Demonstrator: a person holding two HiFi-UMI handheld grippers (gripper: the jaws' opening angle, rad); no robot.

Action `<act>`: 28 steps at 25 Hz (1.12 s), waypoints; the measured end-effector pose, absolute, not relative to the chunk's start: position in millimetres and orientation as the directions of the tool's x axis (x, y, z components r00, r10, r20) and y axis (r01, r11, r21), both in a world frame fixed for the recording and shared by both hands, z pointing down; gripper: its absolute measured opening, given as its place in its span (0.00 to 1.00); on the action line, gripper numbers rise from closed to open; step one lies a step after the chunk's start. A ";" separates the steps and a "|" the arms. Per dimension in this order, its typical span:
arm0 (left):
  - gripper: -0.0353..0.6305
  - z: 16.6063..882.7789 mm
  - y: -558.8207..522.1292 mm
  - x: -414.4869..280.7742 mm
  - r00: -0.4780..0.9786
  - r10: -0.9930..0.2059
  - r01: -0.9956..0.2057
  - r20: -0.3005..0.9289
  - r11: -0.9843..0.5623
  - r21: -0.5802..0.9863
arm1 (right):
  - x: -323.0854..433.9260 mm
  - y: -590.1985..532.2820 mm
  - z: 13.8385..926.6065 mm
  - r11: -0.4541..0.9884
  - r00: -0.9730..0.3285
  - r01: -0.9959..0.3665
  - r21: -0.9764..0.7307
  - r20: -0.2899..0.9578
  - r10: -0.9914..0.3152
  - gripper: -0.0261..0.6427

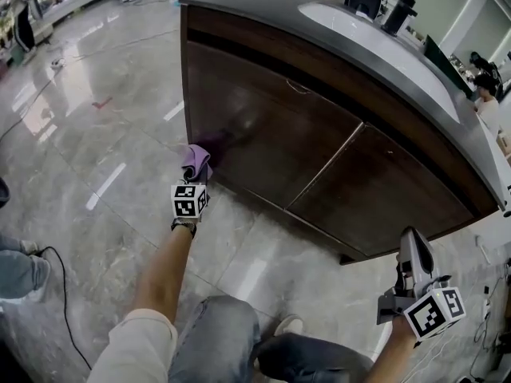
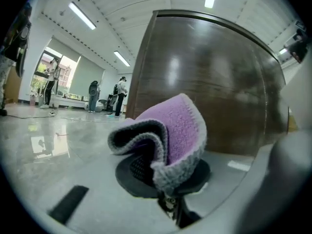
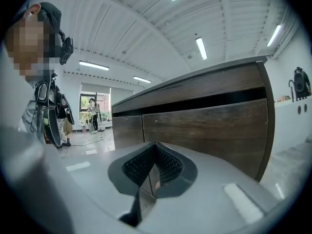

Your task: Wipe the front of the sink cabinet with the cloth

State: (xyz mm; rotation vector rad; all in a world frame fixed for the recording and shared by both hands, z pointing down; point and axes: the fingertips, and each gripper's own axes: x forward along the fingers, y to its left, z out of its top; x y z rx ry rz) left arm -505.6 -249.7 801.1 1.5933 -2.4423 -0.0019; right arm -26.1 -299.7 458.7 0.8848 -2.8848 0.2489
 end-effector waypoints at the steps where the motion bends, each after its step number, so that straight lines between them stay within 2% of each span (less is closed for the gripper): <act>1: 0.13 797.8 -256.5 -498.7 -0.367 -0.913 -0.915 0.180 0.389 0.107 | -26.7 -298.3 456.2 0.819 -0.828 -0.559 -0.133 0.150 -0.541 0.05; 7: 0.13 795.4 -282.5 -454.4 -0.253 -0.944 -0.967 0.213 0.253 -0.027 | -17.3 -295.5 450.8 0.806 -0.818 -0.574 -0.142 0.140 -0.558 0.05; 14: 0.13 804.9 -298.0 -390.5 -0.107 -0.964 -0.992 0.242 0.089 -0.084 | 6.5 -298.6 453.4 0.767 -0.769 -0.635 -0.091 0.161 -0.618 0.05; 20: 0.12 807.8 -316.9 -337.1 -0.003 -0.968 -0.998 0.252 -0.013 -0.061 | 17.2 -295.5 454.8 0.746 -0.741 -0.664 -0.048 0.180 -0.647 0.05; 28: 0.13 812.6 -340.4 -255.5 0.194 -0.938 -0.970 0.286 -0.228 -0.089 | 43.4 -292.0 458.9 0.708 -0.694 -0.706 -0.014 0.208 -0.689 0.05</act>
